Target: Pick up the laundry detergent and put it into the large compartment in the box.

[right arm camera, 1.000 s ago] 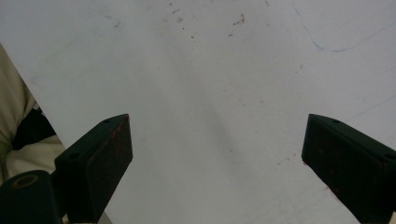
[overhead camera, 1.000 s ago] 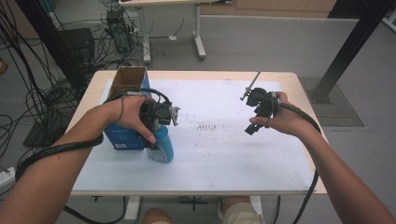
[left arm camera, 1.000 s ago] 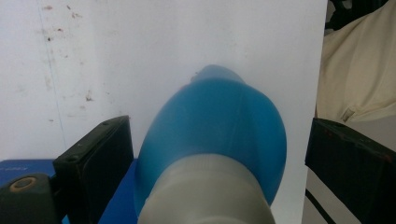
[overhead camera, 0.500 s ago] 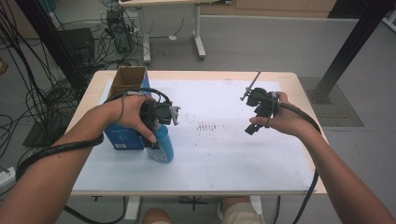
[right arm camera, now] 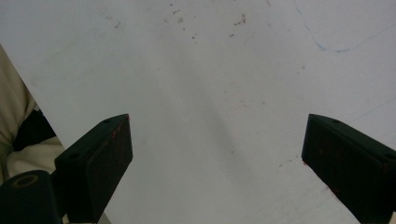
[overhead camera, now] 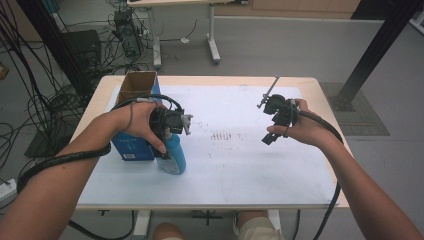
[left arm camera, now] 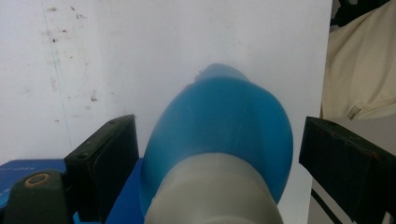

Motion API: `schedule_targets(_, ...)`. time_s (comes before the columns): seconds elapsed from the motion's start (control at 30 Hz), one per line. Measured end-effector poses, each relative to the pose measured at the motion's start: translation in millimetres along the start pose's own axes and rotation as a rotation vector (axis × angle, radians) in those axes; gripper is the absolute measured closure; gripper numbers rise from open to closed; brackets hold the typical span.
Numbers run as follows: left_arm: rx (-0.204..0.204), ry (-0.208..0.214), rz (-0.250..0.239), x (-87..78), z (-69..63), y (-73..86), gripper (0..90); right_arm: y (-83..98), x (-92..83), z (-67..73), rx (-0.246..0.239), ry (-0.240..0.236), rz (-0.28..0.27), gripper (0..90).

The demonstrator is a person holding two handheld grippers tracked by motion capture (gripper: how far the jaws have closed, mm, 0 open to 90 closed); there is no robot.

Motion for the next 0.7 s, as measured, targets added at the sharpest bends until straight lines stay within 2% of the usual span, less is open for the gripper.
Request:
schedule_targets(0.27, 0.017, -0.009, 0.016, 1.4, -0.9, -1.1, 18.8, -0.8, 1.2, 0.2, -0.001, -0.003, 0.000, 8.9)
schedule_targets(0.47, 0.033, -0.014, 0.023, 1.4, -1.2, -2.2, 26.4, -0.7, 1.3, 0.1, -0.002, -0.003, -0.001, 8.9)
schedule_targets(0.7, 0.036, -0.012, 0.027, 2.9, -0.3, -2.3, 28.0, 0.2, 2.1, -0.6, 0.001, -0.005, -0.002, 8.9)
Point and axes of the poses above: each handheld gripper's, and its own axes: x roughly forward along the jaws, y roughly out of its underside, z roughly to its left, the point moved 1 cm from there along x, roughly forward along the jaws, and after that the axes turned 9 degrees about y, right-handed, at the moved point
